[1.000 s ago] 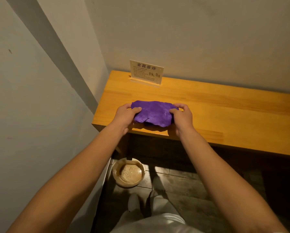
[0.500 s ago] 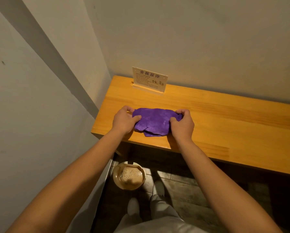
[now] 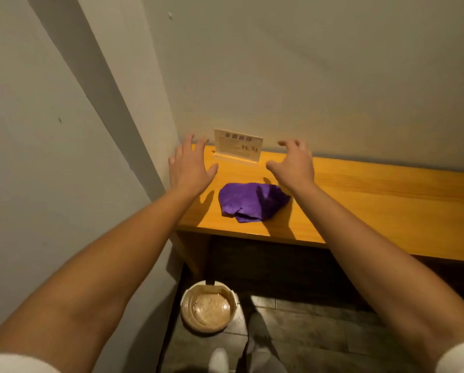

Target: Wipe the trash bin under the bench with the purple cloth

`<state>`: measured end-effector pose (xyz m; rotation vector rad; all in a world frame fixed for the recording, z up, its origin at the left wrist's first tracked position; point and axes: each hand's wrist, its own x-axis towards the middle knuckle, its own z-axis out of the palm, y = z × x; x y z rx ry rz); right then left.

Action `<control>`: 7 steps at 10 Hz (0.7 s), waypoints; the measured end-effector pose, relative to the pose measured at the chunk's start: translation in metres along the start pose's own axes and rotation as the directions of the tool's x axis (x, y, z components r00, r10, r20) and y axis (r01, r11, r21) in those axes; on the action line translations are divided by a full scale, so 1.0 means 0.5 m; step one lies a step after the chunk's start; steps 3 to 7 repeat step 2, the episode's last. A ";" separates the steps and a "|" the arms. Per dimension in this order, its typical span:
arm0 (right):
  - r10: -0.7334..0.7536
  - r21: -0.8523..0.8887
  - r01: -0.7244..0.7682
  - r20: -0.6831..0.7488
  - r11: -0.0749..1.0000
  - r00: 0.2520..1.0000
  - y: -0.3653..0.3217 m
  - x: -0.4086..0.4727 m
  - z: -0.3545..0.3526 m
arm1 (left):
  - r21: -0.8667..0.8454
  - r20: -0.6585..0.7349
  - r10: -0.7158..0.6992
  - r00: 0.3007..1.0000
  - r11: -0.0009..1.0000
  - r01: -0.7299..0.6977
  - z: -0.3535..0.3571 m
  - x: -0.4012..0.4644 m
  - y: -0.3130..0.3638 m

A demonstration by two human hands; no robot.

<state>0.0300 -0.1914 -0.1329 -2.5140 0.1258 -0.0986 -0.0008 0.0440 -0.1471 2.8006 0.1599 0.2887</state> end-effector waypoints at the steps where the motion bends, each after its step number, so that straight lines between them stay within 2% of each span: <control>1: -0.162 -0.073 0.169 0.096 0.983 0.982 -0.089 0.021 -0.086 | 0.039 -0.022 0.112 0.993 0.993 -0.111 -0.103 0.056 0.011; 2: -0.231 -0.156 0.264 0.201 0.952 0.952 -0.147 0.019 -0.150 | 0.053 0.008 0.201 0.980 0.978 -0.201 -0.199 0.092 0.036; 7: -0.231 -0.156 0.264 0.201 0.952 0.952 -0.147 0.019 -0.150 | 0.053 0.008 0.201 0.980 0.978 -0.201 -0.199 0.092 0.036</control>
